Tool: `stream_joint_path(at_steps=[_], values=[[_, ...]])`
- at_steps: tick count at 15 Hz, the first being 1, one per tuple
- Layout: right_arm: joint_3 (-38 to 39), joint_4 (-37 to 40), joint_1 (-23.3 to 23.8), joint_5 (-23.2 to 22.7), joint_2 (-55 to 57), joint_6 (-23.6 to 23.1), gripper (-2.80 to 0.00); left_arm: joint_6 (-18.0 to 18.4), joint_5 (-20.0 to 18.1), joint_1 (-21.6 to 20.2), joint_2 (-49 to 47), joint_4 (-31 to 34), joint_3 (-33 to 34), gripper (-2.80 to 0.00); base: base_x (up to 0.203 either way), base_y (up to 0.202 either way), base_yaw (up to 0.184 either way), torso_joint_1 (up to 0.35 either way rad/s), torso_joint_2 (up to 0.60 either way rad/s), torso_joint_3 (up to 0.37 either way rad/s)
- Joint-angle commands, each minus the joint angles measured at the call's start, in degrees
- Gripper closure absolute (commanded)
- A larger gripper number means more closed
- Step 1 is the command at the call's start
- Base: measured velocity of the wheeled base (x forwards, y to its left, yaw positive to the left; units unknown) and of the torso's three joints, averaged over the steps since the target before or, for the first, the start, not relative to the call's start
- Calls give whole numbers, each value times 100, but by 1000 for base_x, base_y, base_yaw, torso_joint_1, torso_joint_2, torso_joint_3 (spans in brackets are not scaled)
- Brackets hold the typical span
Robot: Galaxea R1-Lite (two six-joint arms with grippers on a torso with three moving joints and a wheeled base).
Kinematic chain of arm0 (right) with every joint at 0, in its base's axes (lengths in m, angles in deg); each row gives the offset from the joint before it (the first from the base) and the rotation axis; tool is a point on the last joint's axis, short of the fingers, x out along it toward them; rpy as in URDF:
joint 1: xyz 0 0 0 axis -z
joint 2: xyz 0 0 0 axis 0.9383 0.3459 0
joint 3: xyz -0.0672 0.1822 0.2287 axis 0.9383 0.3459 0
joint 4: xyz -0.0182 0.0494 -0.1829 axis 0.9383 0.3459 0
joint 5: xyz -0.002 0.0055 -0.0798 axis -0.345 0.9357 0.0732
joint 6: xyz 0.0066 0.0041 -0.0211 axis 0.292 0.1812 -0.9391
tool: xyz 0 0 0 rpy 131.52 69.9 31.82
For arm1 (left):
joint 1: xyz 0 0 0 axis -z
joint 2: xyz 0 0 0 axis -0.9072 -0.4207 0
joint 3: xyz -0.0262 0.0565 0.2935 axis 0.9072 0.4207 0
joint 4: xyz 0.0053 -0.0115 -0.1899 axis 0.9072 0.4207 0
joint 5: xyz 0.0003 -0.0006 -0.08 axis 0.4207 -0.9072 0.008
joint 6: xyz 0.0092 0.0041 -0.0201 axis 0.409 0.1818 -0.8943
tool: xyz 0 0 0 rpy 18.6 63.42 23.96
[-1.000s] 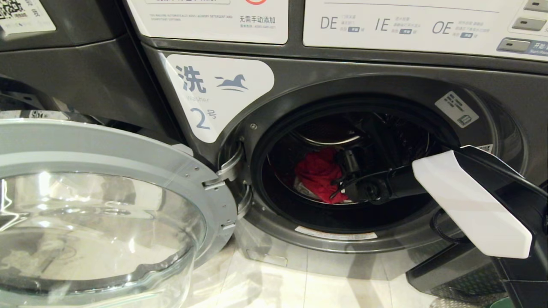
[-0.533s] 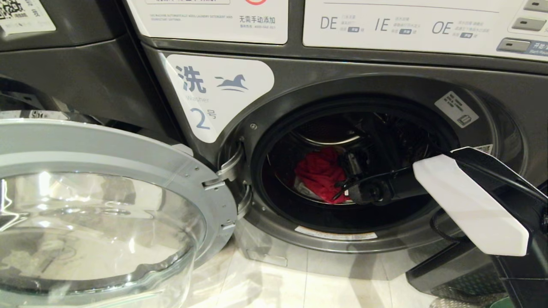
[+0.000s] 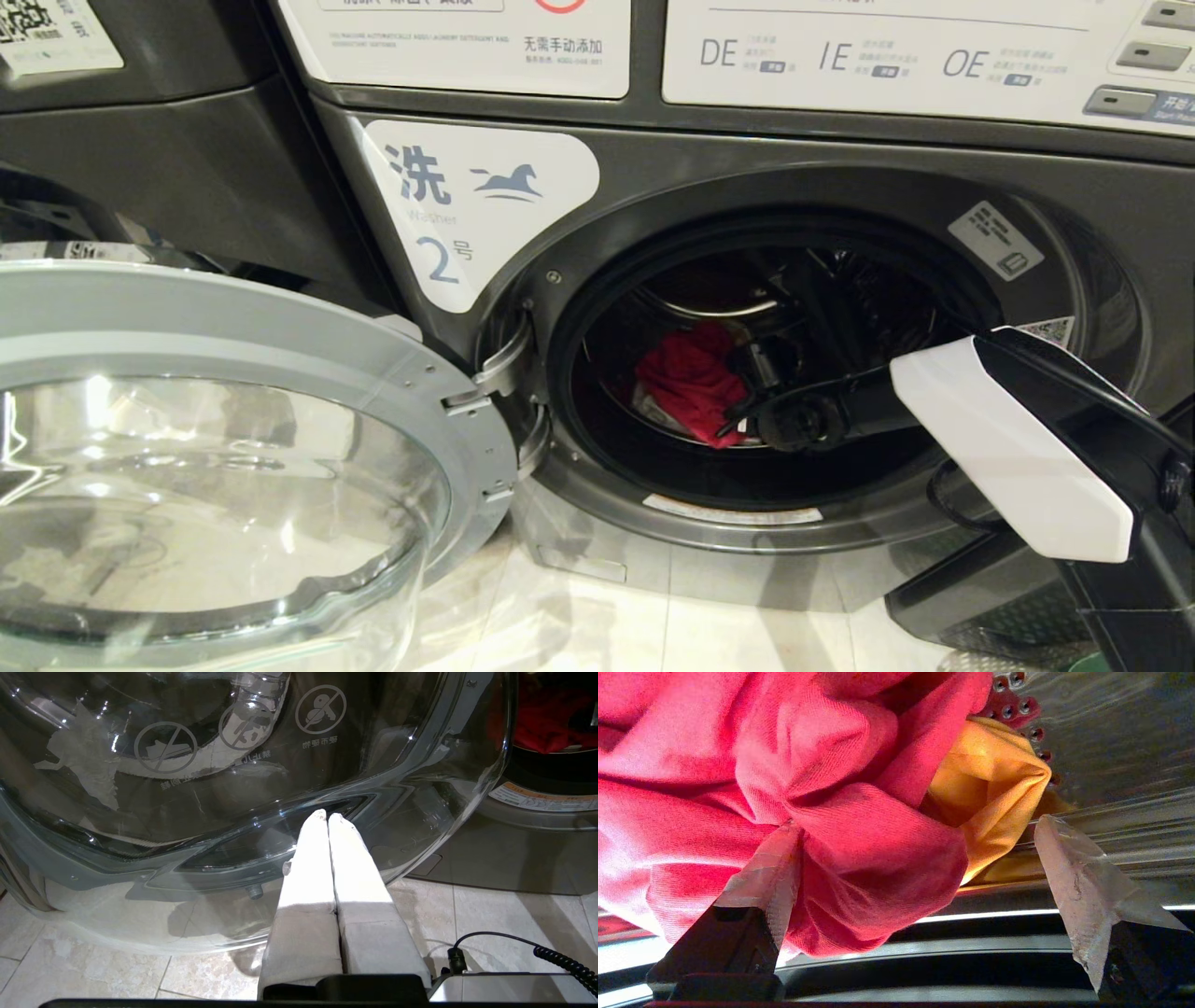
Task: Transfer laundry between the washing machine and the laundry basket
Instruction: Pick a cloth and place it into the basket
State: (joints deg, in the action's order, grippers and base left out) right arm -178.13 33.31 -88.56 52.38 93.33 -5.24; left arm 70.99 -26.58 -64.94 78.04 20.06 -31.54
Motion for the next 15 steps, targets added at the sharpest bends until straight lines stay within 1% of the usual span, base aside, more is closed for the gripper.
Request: stream_joint_path(at_steps=[1, 4, 6, 8, 11, 12, 15], values=[[-52, 44, -1, -26, 106, 63, -280, 0, 0, -1, 6, -4, 0, 0, 0, 0, 0, 0, 0, 0], [-344, 261, -1, -145, 261, 395, -280, 0, 0, -1, 6, 4, 0, 0, 0, 0, 0, 0, 0, 0], [-463, 270, -1, -230, 308, 459, -280, 0, 0, -1, 6, 4, 0, 0, 0, 0, 0, 0, 0, 0], [-590, 253, -36, -495, 361, 523, -280, 0, 0, -1, 6, -4, 0, 0, 0, 0, 0, 0, 0, 0], [-679, 237, -162, -623, 551, 641, -280, 0, 0, -1, 6, 4, 0, 0, 0, 0, 0, 0, 0, 0], [-708, 227, -194, -744, 605, 727, -280, 0, 0, -1, 6, 2, 0, 0, 0, 0, 0, 0, 0, 0], [-1110, 251, -293, -954, 801, 963, -280, 0, 0, -1, 6, 4, 0, 0, 0, 0, 0, 0, 0, 0]])
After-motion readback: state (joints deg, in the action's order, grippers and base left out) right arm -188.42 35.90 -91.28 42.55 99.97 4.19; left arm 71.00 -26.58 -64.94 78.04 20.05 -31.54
